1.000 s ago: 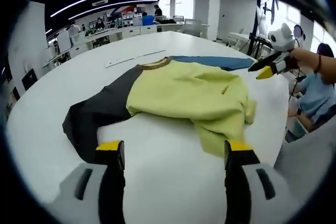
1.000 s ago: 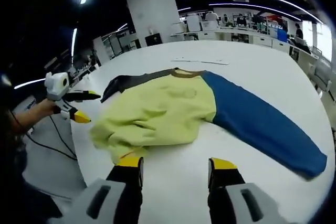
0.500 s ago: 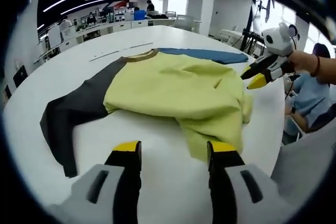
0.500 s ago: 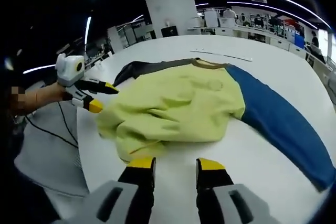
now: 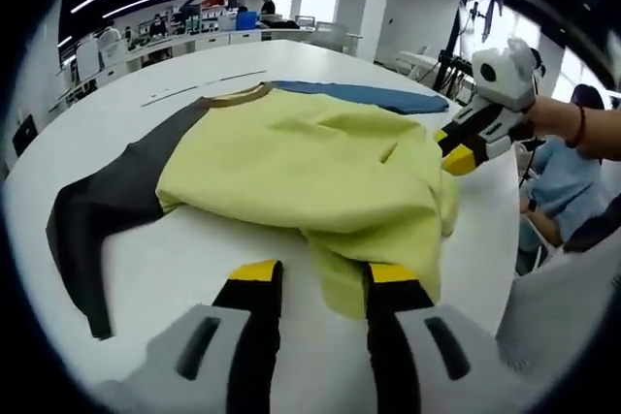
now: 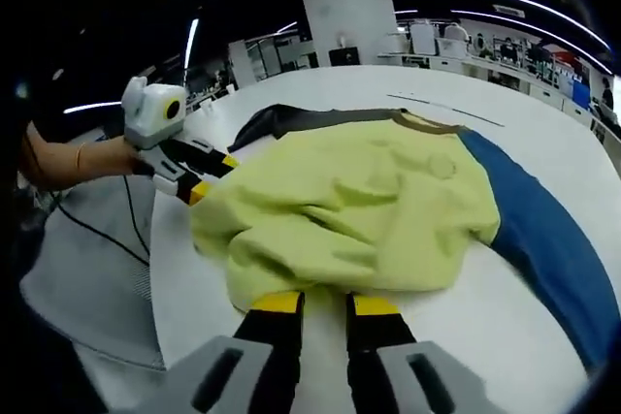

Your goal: Fold the garment on the visible template until the final outline fits inside the template.

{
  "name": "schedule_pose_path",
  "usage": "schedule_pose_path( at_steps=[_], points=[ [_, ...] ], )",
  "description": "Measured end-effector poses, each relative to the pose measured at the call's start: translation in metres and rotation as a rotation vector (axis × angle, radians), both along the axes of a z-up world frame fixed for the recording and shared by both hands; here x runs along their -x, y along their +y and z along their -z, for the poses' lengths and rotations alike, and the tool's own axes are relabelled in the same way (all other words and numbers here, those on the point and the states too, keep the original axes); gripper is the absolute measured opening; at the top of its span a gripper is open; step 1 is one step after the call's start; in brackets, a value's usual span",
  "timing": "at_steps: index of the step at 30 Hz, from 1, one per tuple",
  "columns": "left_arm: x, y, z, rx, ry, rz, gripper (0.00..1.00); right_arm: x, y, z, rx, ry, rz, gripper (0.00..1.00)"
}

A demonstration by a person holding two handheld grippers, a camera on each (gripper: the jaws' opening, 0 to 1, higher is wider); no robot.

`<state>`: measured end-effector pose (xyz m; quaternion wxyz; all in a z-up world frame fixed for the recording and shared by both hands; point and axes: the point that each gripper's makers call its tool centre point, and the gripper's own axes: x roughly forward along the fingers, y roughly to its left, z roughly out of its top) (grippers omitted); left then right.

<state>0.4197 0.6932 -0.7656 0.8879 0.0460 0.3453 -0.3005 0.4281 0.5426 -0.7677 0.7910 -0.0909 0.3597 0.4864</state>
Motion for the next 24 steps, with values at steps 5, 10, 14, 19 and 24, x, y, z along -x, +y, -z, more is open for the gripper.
schedule_pose_path(
  at_steps=[5,10,14,19,24],
  points=[
    [0.0,-0.004,0.001,0.002,0.016,0.008,0.23,0.001,0.002,0.002,-0.001,0.009,-0.004,0.08],
    [0.003,-0.009,0.003,0.011,0.036,0.023,0.12,0.001,0.003,0.004,0.003,0.007,0.001,0.02],
    [0.0,-0.005,0.003,0.015,0.046,-0.003,0.08,0.0,0.002,0.004,0.001,0.009,0.019,0.0],
    [0.003,0.001,-0.001,0.011,0.048,-0.036,0.0,-0.002,-0.005,0.002,-0.018,0.03,0.079,0.0],
    [0.011,0.009,-0.009,0.015,0.036,-0.056,0.0,0.003,-0.018,-0.003,-0.019,0.029,0.106,0.0]
  ],
)
